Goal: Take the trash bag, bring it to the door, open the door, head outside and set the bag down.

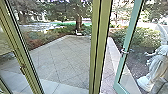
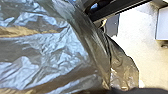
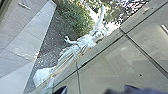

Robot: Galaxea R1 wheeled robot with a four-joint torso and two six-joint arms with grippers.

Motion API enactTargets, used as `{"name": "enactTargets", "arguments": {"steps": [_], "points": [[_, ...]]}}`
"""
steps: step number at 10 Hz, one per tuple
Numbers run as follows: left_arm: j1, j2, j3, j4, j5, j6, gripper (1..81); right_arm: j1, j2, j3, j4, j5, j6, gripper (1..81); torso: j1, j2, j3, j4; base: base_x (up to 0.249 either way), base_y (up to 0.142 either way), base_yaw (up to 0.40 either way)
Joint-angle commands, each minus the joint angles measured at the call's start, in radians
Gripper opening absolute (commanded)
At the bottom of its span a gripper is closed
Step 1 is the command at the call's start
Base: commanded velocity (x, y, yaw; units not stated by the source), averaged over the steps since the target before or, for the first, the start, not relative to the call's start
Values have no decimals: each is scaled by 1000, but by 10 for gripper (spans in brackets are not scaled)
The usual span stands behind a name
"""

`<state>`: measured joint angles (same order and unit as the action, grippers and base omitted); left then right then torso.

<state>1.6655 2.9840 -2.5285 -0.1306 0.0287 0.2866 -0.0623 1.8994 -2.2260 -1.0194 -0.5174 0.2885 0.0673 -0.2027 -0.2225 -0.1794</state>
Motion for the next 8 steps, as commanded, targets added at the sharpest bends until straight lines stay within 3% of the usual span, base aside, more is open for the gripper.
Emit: {"name": "enactTargets", "arguments": {"steps": [1,3,4,5,8], "points": [[-11,7,13,-3,80,2,10,78,-10,-56,-77,2,12,811,0,0,0,0,0,0,0],[-8,9,13,-3,80,2,10,84,45,-107,61,-88,15,811,0,0,0,0,0,0,0],[-8,4,13,-3,80,2,10,103,98,-130,225,-242,-2,811,0,0,0,0,0,0,0],[-8,1,13,-3,80,3,10,81,155,-161,341,-349,-2,811,0,0,0,0,0,0,0],[-5,-2,13,-1,80,6,10,52,220,-202,695,-514,-11,811,0,0,0,0,0,0,0]]}}
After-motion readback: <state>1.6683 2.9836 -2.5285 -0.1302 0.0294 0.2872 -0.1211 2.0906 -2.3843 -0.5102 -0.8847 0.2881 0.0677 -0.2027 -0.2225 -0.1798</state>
